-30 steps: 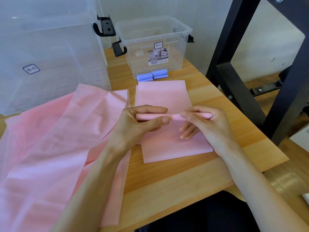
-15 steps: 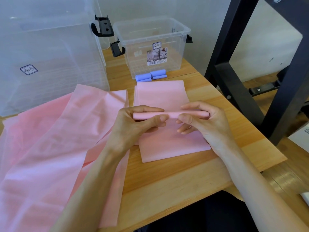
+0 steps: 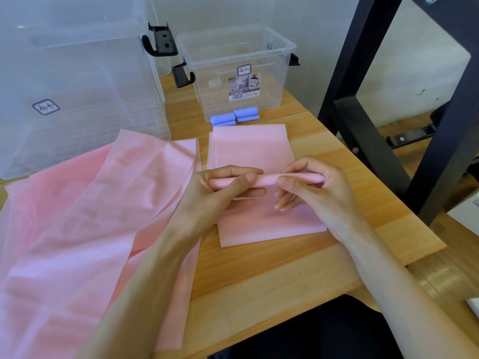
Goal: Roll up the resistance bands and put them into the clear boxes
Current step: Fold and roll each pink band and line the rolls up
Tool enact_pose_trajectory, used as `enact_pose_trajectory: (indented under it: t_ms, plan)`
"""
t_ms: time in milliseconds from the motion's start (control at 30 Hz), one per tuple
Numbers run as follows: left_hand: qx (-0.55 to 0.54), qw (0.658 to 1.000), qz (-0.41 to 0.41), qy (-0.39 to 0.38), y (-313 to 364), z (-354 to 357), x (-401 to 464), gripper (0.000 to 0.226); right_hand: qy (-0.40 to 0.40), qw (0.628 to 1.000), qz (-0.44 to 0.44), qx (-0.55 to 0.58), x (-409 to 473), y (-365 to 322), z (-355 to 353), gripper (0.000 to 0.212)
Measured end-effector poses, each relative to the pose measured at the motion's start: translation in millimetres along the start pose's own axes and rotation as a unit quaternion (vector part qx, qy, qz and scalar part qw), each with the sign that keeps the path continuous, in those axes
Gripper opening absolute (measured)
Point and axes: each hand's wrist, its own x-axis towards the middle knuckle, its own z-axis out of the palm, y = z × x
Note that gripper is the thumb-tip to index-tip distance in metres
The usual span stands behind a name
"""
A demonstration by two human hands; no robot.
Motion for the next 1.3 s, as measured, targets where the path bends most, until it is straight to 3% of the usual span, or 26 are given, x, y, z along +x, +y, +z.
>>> enact_pose_trajectory:
  t_ms: [400,600,833,1300]
  plan:
    - [-0.006,0.998,0.013,0.058,-0.3,-4.6,2.8,0.017,0.021,0.999,-0.010,-0.024,-0.7,0.3,2.8,0.021]
    - [0.007,1.000,0.004,0.017,-0.8,-4.4,3.3,0.012,0.050,0.998,-0.015,-0.020,-0.4,0.5,2.2,0.016]
    - [0.004,0.999,0.008,0.031,0.3,-6.3,2.7,0.023,0.005,1.000,-0.012,0.006,-2.2,-3.1,1.2,0.019]
    - [0.028,0.999,0.012,0.031,0.2,-3.7,2.2,0.022,0.026,0.999,-0.014,-0.014,-2.1,-1.5,0.7,0.023]
